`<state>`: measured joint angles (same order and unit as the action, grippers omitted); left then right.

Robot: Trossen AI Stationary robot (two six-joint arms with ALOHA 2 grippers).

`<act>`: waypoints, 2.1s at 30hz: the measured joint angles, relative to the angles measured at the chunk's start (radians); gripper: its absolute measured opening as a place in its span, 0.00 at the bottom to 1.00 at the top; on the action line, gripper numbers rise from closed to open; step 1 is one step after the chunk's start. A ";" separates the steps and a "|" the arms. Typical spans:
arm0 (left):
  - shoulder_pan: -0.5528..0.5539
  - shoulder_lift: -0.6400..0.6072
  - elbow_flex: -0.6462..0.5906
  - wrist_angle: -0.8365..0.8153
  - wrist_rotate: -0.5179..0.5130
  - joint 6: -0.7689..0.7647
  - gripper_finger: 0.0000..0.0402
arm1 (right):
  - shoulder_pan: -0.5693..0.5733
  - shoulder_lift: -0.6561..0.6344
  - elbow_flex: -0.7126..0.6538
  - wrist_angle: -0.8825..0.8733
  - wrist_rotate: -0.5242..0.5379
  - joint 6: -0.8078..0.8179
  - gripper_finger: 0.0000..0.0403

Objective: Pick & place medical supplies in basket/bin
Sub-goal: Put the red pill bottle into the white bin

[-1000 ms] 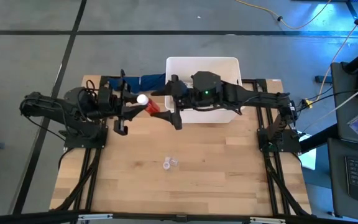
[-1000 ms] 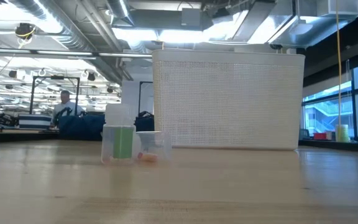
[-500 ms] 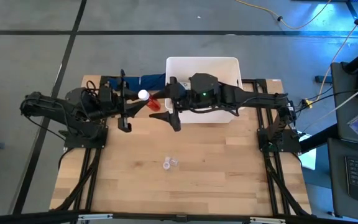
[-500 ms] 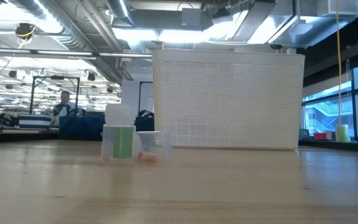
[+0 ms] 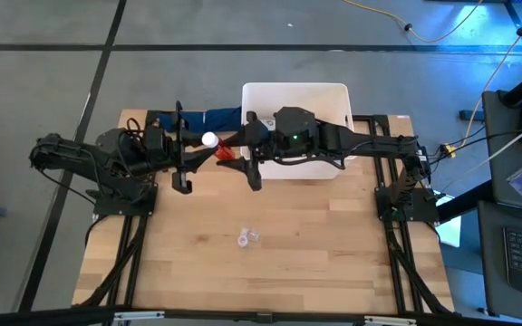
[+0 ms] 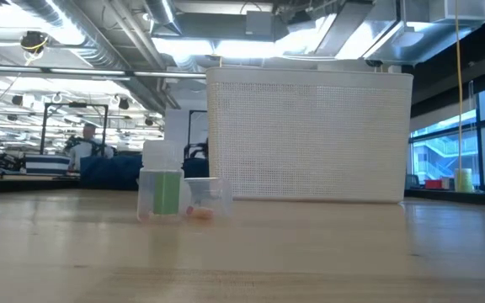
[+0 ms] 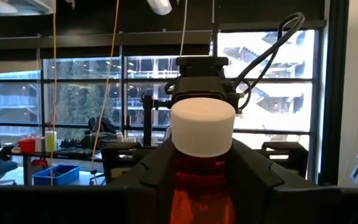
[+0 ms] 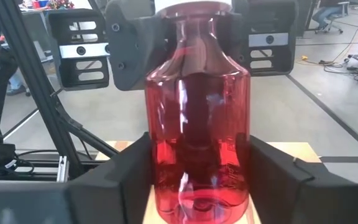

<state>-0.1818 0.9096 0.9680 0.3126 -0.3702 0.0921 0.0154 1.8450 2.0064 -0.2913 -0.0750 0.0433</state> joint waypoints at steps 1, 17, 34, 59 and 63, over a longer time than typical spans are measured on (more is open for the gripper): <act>0.000 0.000 0.000 0.000 -0.001 0.000 0.29 | 0.000 0.000 0.000 0.000 0.000 0.000 0.52; 0.000 -0.053 0.000 -0.105 -0.008 0.001 0.52 | 0.001 -0.012 0.000 -0.007 0.048 -0.021 0.40; 0.000 -0.166 0.000 -0.550 -0.108 -0.276 0.53 | -0.211 -0.093 0.002 -0.573 0.531 0.255 0.40; 0.000 -0.084 0.000 -0.693 -0.069 -0.444 0.53 | -0.582 0.175 0.000 -1.188 0.435 0.471 0.41; 0.000 -0.078 0.000 -0.719 -0.069 -0.469 0.53 | -0.613 0.257 0.000 -1.195 0.411 0.449 0.41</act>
<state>-0.1814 0.8317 0.9676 -0.4060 -0.4393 -0.3772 -0.5971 2.1025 2.0060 -1.4859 0.3362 0.4923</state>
